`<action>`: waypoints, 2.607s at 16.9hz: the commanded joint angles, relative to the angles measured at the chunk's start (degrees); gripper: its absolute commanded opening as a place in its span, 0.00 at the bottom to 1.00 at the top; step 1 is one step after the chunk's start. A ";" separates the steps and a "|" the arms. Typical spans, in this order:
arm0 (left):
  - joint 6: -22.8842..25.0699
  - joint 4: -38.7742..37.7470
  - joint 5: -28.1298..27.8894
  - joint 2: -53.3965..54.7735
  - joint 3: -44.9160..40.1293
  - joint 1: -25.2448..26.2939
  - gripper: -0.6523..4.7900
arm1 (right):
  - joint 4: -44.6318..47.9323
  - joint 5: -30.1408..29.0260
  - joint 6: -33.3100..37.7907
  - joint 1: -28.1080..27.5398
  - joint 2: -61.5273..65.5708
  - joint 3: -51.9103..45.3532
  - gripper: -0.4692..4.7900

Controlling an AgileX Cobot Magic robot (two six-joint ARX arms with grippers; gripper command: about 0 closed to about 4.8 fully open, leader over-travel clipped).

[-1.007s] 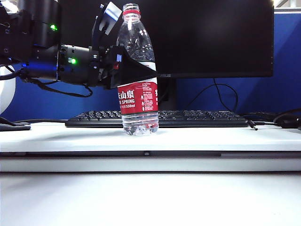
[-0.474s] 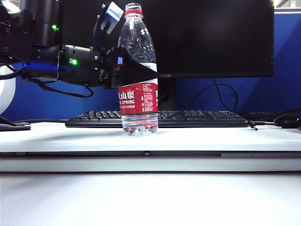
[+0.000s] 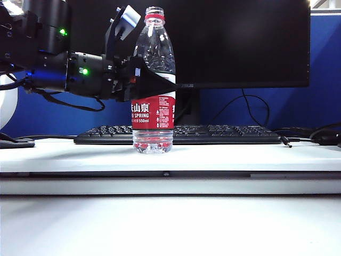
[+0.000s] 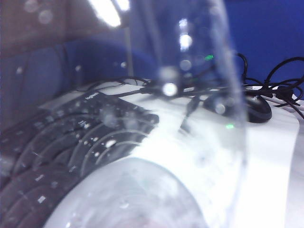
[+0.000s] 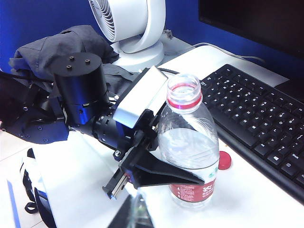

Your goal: Unscrew the cap from the plastic bottle on the table.

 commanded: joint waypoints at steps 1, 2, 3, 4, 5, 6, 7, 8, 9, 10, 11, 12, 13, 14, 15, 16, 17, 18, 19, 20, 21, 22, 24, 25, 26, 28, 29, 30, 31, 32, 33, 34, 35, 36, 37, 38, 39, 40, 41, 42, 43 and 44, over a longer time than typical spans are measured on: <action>0.33 -2.19 -0.59 0.15 -0.22 0.07 0.73 | 0.63 -0.11 -0.13 0.07 -0.20 0.17 0.08; 0.35 -2.19 -0.61 0.15 -0.22 0.07 0.80 | 0.63 -0.11 -0.13 0.07 -0.20 0.17 0.08; 0.35 -2.19 -0.63 0.15 -0.22 0.07 0.81 | 0.61 -0.13 -0.11 0.07 -0.22 0.17 0.08; 0.33 -2.16 -0.63 0.15 -0.22 0.07 0.81 | 0.61 -0.13 -0.11 0.07 -0.20 0.17 0.08; 0.33 -2.16 -0.61 0.13 -0.22 0.07 0.81 | 0.61 -0.13 -0.11 0.07 -0.20 0.17 0.07; 0.33 -2.16 -0.59 0.13 -0.22 0.07 0.83 | 0.55 -0.13 -0.11 0.07 -0.22 0.17 0.08; 0.33 -2.16 -0.61 0.13 -0.22 0.07 0.95 | 0.35 -0.13 -0.11 0.07 -0.20 0.17 0.08; 0.31 -2.14 -0.72 0.13 -0.22 0.07 1.00 | 0.17 -0.13 -0.13 0.07 -0.20 0.17 0.08; 0.20 -2.14 -0.72 0.13 -0.22 0.07 1.00 | 0.17 -0.13 -0.13 0.07 -0.20 0.17 0.08; -0.28 -1.90 -0.59 0.09 -0.22 0.07 1.00 | 0.17 -0.11 -0.13 0.07 -0.20 0.17 0.08; -0.42 -1.64 -0.55 0.04 -0.22 0.07 1.00 | 0.17 -0.11 -0.13 0.07 -0.20 0.15 0.08; -1.46 -1.09 -0.57 0.02 -0.22 0.07 1.00 | 0.17 -0.13 -0.11 0.07 -0.22 0.15 0.08; -2.67 -0.57 -0.59 0.00 -0.22 0.07 1.00 | 0.15 -0.13 -0.11 0.07 -0.22 0.15 0.08; -4.17 -0.22 -0.57 -0.24 -0.22 0.11 1.00 | 0.11 -0.13 -0.09 0.07 -0.22 0.17 0.08; -5.01 -0.24 -0.42 -0.77 -0.22 0.11 1.00 | 0.07 -0.13 -0.09 0.07 -0.22 0.15 0.08; -5.29 -0.26 -0.33 -1.73 -0.22 0.11 1.00 | 0.04 -0.13 0.00 0.07 -0.22 0.17 0.08; -5.29 -0.26 -0.35 -2.73 -0.22 0.11 1.00 | 0.04 -0.13 0.07 0.07 -0.22 0.17 0.08; -5.27 -0.24 -0.46 -3.63 -0.22 0.17 1.00 | 0.02 -0.15 0.07 0.07 -0.22 0.17 0.08; -5.22 -0.20 -0.63 -4.79 -0.22 0.33 1.00 | 0.02 -0.15 0.09 0.07 -0.22 0.15 0.08; -5.25 0.00 -0.61 -5.81 -0.22 0.57 1.00 | 0.02 -0.20 0.11 0.07 -0.22 0.15 0.08; -5.29 0.48 -0.61 -6.64 -0.22 0.61 1.00 | 0.00 -0.33 0.13 0.07 -0.22 0.15 0.08; -5.29 0.92 -0.59 -7.52 -0.22 0.66 1.00 | 0.00 -0.33 0.31 0.07 -0.22 0.15 0.08; -5.33 2.60 -0.57 -9.11 -0.22 0.66 1.00 | 0.00 -0.35 0.31 0.07 -0.22 0.15 0.08; -5.33 4.11 -0.57 -10.03 -0.20 0.66 1.00 | 0.00 -0.37 0.37 0.07 -0.22 0.15 0.08; -5.35 5.92 -0.59 -10.54 -0.20 0.66 1.00 | 0.00 -0.42 0.50 0.07 -0.22 0.15 0.08; -5.35 8.70 -0.66 -11.87 -0.17 0.66 1.00 | 0.00 -0.55 0.48 0.07 -0.22 0.15 0.08; -5.53 9.88 -0.77 -12.55 -0.15 0.66 1.00 | 0.02 -0.55 0.48 0.07 -0.22 0.15 0.08; -6.71 12.37 -1.05 -13.35 -0.15 0.66 1.00 | 0.02 -0.55 0.48 0.07 -0.22 0.15 0.08; -8.22 14.95 -2.58 -13.79 -0.15 0.66 1.00 | 0.02 -0.57 0.48 0.07 -0.22 0.15 0.08; -10.51 18.36 -4.74 -14.34 -0.15 0.66 1.00 | 0.04 -0.57 0.48 0.07 -0.22 0.15 0.08; -12.70 21.57 -6.25 -15.17 -0.17 0.70 1.00 | 0.04 -0.63 0.50 0.07 -0.22 0.17 0.08; -14.86 23.47 -6.97 -16.79 -0.17 0.70 1.00 | 0.02 -0.79 0.50 0.07 -0.31 0.17 0.08; -14.99 23.52 -6.93 -18.14 -0.17 0.70 0.39 | 0.04 -0.76 0.48 0.07 -0.46 0.17 0.08; -15.28 23.45 -7.61 -19.80 -0.17 0.70 0.18 | 0.17 -0.76 0.48 0.07 -0.72 0.17 0.08; -16.26 21.68 -7.65 -21.35 -0.20 0.72 0.11 | 0.28 -0.76 0.48 0.07 -1.22 0.17 0.08; -18.23 18.60 -7.65 -23.15 -0.22 0.83 0.11 | 0.28 -0.74 0.48 0.07 -1.64 0.17 0.08; -21.18 12.35 -7.56 -26.60 -0.22 1.20 0.11 | 0.33 -0.74 0.50 0.07 -2.23 0.17 0.08; -22.14 3.06 -6.60 -32.20 -0.20 1.49 0.11 | 0.28 -0.83 0.50 0.07 -3.15 0.17 0.08; -21.38 -3.02 -6.62 -36.46 -0.22 1.49 0.11 | 0.26 -0.90 0.50 0.07 -3.87 0.17 0.08; -18.03 -11.10 -7.10 -42.82 -0.20 1.49 0.11 | 0.26 -1.05 0.50 0.07 -4.96 0.17 0.08; -13.84 -20.46 -10.16 -50.80 -0.20 1.49 0.11 | 0.26 -1.27 0.50 0.07 -6.23 0.17 0.08; -11.69 -26.93 -14.49 -56.57 -0.20 1.46 0.11 | 0.22 -1.20 0.50 0.07 -7.21 0.17 0.08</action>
